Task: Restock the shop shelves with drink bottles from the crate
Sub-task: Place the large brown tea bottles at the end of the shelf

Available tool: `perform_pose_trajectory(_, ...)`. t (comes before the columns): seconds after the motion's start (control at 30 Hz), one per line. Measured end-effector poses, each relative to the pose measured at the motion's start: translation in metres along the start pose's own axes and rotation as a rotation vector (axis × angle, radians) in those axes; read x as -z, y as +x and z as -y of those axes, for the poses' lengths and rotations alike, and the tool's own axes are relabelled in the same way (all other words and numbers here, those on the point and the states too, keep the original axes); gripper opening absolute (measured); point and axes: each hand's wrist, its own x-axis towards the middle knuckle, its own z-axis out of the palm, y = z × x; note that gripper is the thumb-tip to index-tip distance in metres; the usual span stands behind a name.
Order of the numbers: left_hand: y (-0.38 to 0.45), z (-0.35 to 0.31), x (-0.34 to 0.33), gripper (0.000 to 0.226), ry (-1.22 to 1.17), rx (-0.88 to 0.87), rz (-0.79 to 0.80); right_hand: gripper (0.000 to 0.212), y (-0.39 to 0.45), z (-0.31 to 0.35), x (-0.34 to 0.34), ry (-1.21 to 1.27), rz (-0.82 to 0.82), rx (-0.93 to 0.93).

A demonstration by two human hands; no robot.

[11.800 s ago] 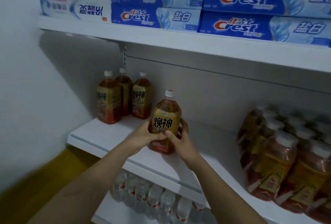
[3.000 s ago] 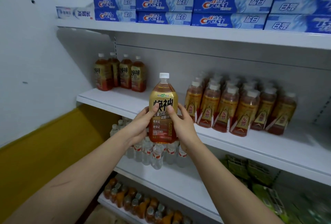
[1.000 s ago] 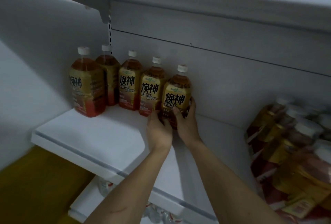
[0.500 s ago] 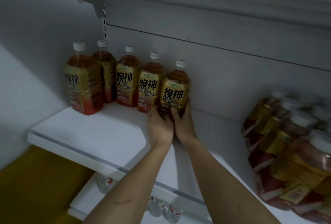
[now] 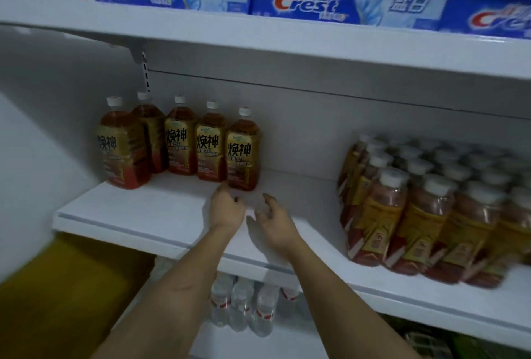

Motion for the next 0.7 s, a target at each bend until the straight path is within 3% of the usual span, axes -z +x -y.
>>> perform_pose_trajectory(0.13, -0.047, -0.006, 0.004, 0.055, 0.306, -0.073, 0.11, 0.062, -0.039, -0.015, 0.013, -0.349, 0.055, 0.096)
perform_pose_trajectory(0.33, -0.146, -0.011, 0.013, 0.058, 0.671, -0.145, 0.287, 0.061, -0.116, -0.035, 0.032, -0.628, 0.08, 0.175)
perform_pose_trajectory(0.53, -0.226, -0.011, 0.03, 0.06, 0.746, -0.155, 0.271, 0.063, -0.184, -0.05, 0.049, -0.67, 0.142, 0.191)
perform_pose_trajectory(0.7, -0.269, 0.0, 0.04, 0.061, 0.808, -0.138, 0.333, 0.066, -0.23, -0.067, 0.046, -0.605, 0.177, 0.083)
